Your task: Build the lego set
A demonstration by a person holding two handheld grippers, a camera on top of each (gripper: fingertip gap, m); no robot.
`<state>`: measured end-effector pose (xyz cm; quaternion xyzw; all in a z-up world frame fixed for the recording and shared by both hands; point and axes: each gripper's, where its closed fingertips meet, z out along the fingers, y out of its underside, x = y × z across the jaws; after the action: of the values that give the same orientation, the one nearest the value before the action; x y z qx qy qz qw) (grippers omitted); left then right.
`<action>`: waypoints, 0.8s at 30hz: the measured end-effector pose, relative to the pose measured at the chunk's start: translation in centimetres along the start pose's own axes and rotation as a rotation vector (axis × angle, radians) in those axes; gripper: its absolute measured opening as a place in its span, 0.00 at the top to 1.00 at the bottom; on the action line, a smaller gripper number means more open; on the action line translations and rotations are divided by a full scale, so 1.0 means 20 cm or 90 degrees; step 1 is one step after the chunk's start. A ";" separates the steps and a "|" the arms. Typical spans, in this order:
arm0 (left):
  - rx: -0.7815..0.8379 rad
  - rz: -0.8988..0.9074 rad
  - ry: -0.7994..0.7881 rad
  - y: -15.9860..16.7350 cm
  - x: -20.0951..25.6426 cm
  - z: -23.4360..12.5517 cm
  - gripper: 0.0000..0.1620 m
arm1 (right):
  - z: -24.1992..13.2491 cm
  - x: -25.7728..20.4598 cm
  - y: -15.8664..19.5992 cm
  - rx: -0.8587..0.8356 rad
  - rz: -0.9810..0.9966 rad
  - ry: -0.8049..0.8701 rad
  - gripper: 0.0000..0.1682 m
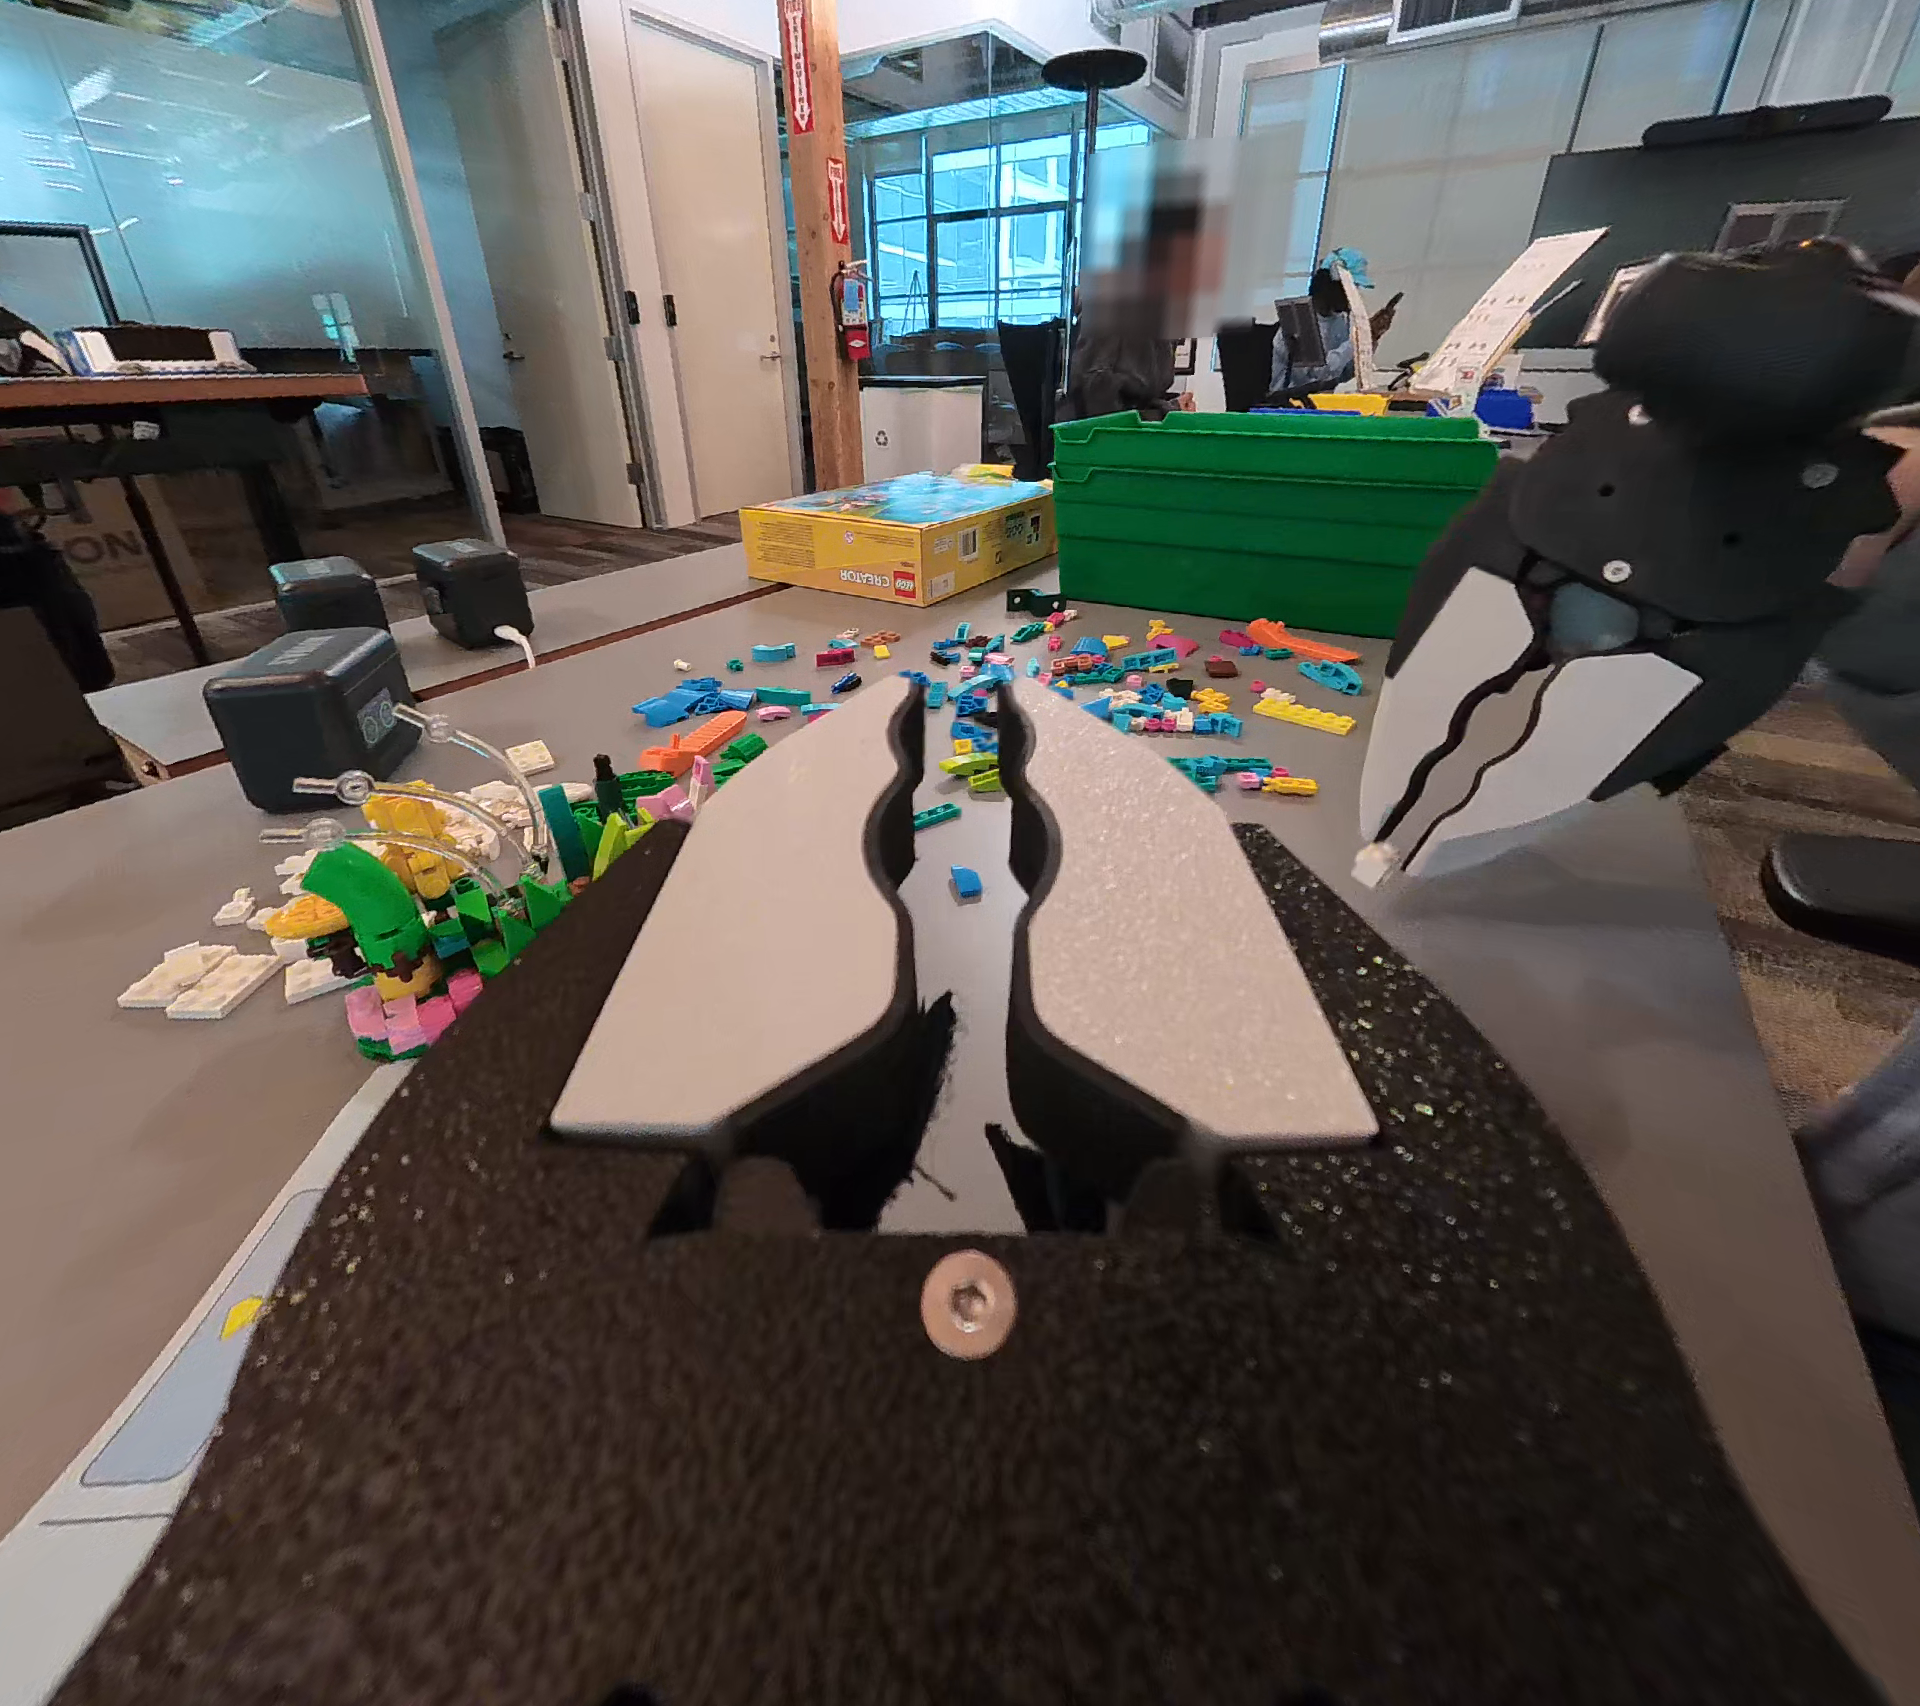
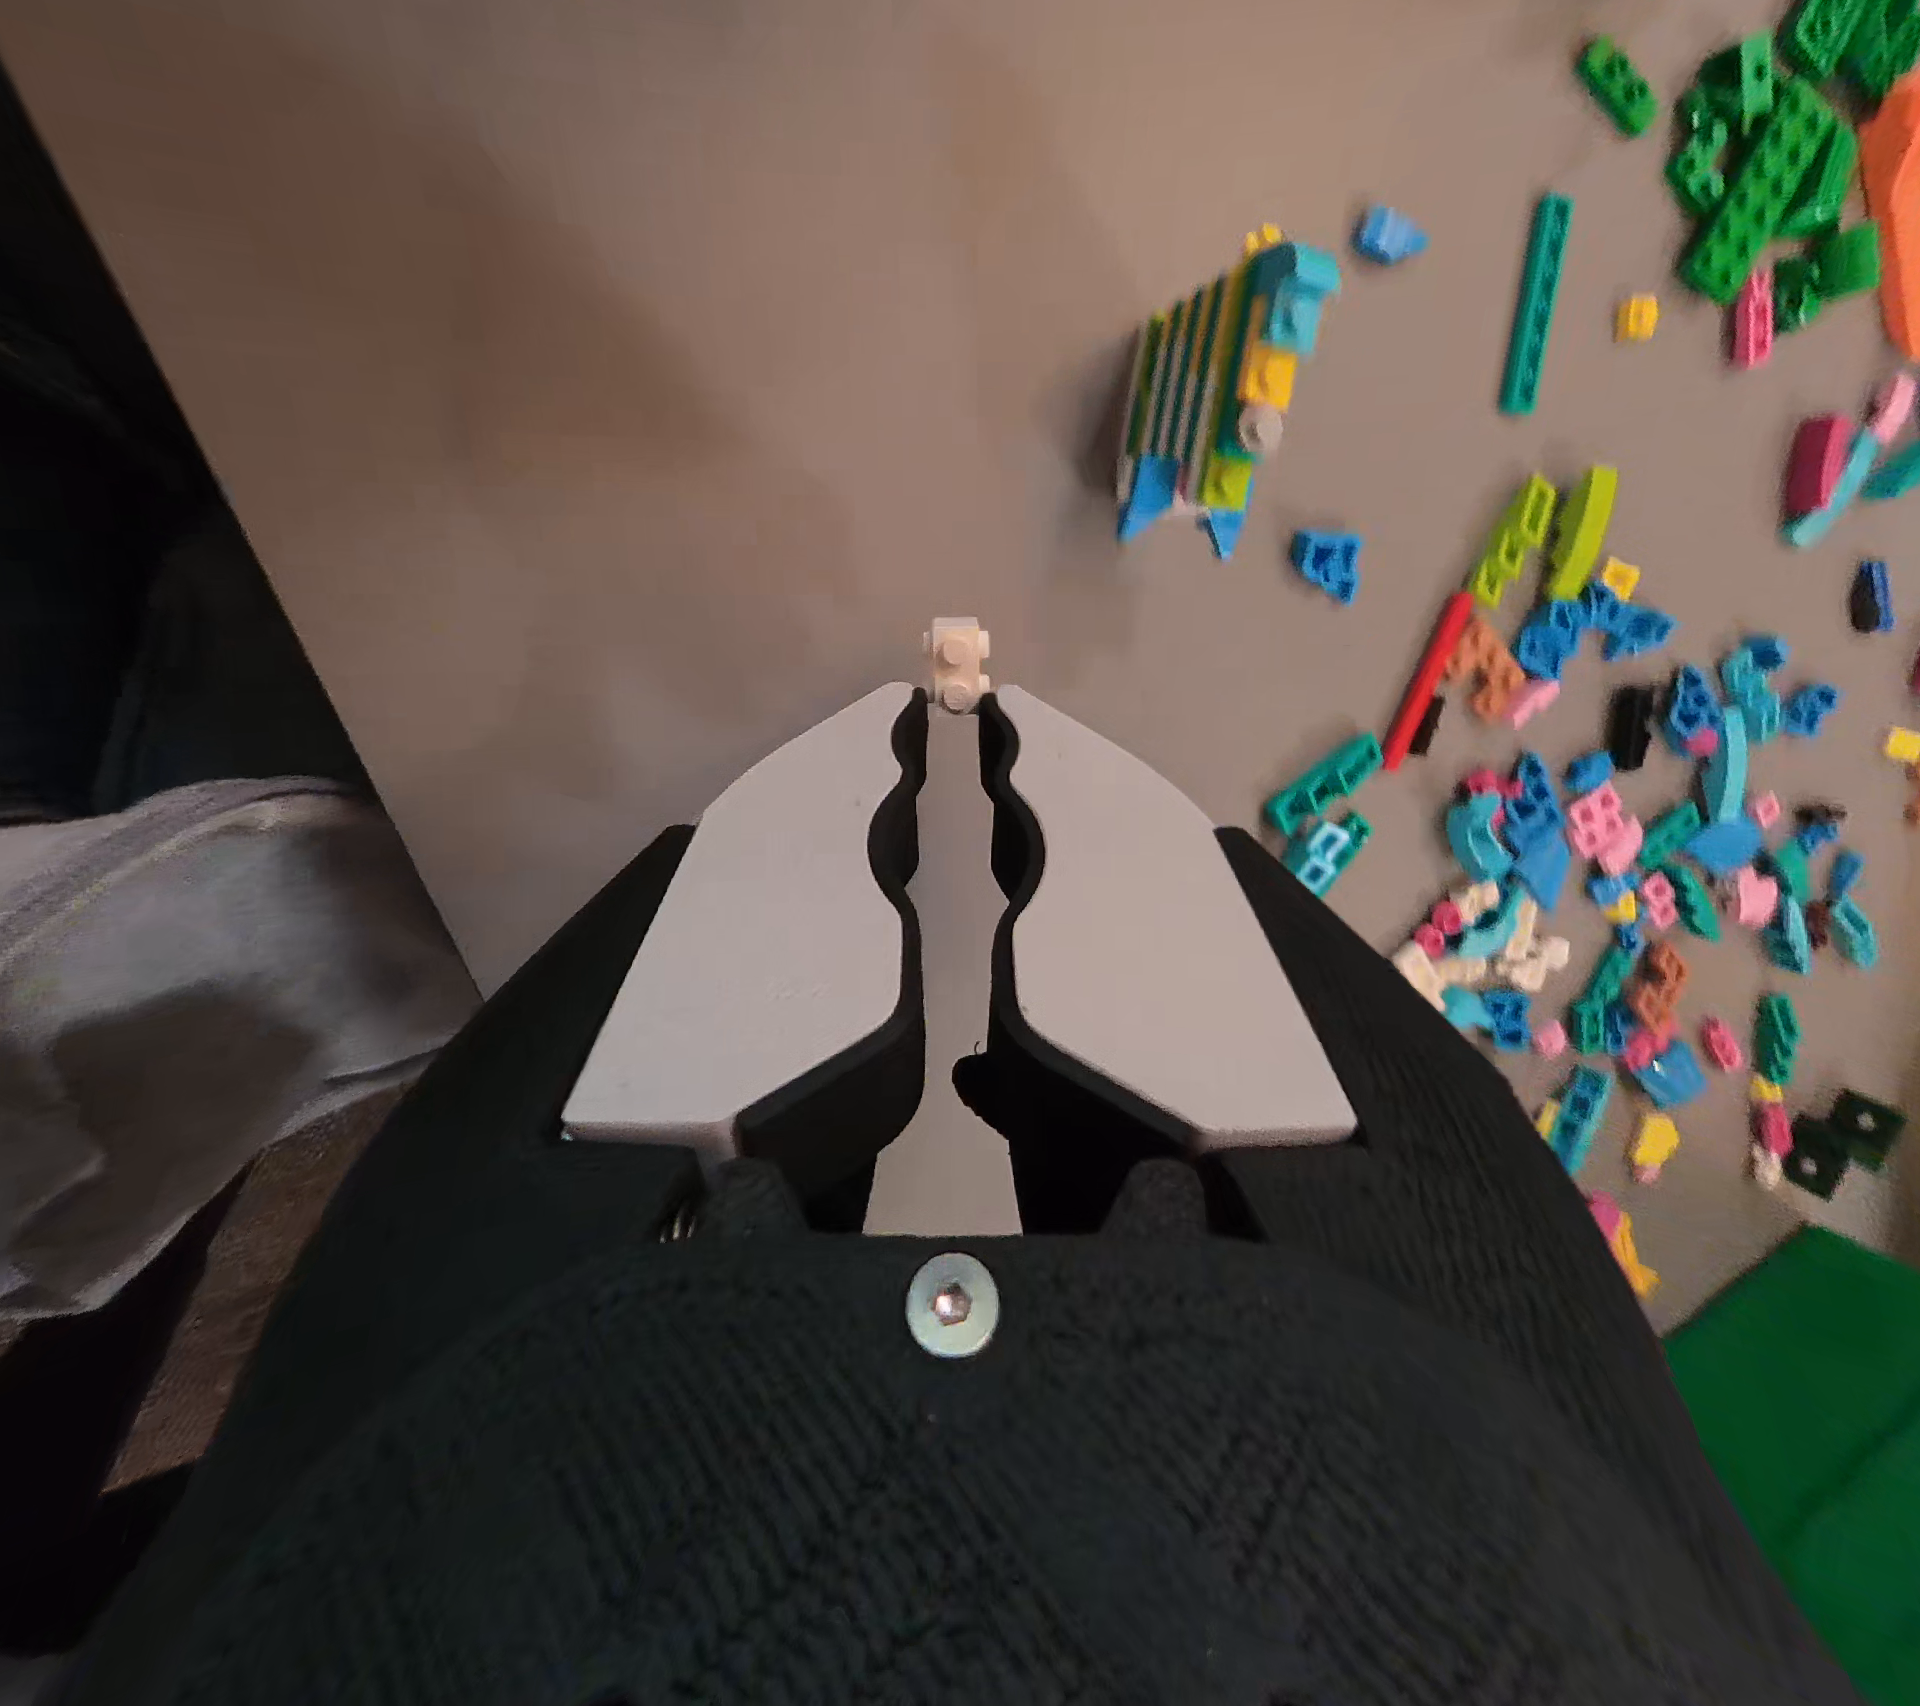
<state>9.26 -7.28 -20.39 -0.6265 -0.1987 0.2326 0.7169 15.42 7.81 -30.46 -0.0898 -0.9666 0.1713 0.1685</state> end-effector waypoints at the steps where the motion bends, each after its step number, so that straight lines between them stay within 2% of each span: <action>1: -0.001 0.002 -0.005 0.01 0.00 0.00 0.92 | 0.00 0.01 0.02 -0.007 0.007 0.002 0.95; 5: -0.006 0.015 -0.016 0.02 -0.02 -0.01 0.93 | 0.00 0.05 0.06 -0.016 0.019 0.000 0.95; 15: 0.007 -0.010 0.002 0.02 -0.02 0.00 0.92 | 0.05 0.04 -0.06 0.027 -0.014 -0.022 0.95; 24: 0.004 -0.016 0.012 0.03 -0.01 0.00 0.92 | 0.10 0.03 -0.10 0.003 -0.055 -0.038 0.95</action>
<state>9.03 -7.24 -20.89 -0.6238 -0.1988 0.2181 0.7237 13.94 5.51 -31.37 -0.0424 -0.9738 0.1687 0.1468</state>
